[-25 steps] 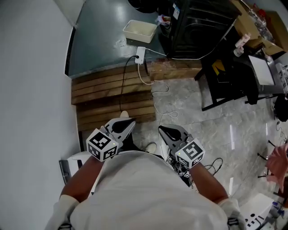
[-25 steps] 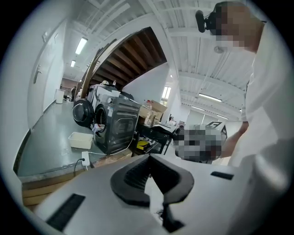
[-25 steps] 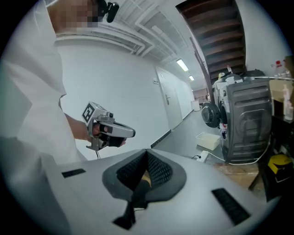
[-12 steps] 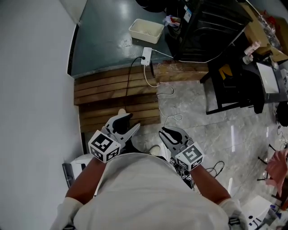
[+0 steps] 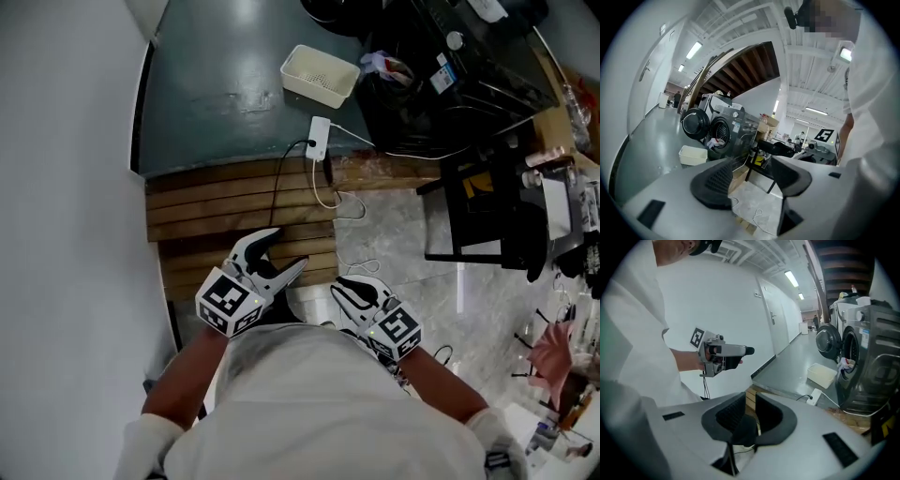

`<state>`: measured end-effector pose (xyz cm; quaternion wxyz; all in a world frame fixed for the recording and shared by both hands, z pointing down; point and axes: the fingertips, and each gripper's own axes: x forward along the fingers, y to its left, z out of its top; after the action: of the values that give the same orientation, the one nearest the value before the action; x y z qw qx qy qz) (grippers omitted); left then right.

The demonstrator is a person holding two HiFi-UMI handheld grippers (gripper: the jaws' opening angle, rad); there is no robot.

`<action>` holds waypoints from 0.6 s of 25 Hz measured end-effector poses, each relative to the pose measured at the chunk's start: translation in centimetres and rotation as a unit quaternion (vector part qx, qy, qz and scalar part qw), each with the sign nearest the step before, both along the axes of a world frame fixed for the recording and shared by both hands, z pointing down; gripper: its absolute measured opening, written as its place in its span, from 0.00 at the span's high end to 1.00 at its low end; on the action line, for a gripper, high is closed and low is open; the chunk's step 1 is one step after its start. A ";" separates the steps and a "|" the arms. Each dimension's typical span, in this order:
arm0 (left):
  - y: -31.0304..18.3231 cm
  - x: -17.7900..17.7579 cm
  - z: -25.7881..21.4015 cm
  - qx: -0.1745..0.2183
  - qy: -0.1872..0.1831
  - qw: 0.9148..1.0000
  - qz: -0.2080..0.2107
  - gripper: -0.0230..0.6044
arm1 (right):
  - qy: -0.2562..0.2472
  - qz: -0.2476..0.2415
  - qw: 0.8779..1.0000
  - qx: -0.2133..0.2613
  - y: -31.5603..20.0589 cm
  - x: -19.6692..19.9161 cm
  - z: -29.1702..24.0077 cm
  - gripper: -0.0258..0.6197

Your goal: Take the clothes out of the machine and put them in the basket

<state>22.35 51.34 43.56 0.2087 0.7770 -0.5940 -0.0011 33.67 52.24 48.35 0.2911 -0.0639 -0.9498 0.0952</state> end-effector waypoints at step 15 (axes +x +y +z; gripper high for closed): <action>-4.6 -19.9 -7.4 -0.015 -0.007 1.000 0.012 0.62 | 0.002 0.043 0.999 0.017 -7.3 -20.1 -9.9 0.88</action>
<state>2.46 46.69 36.16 0.2165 0.7808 -0.5858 0.0160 13.59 44.90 38.40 0.2895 -0.0180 -0.9527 0.0910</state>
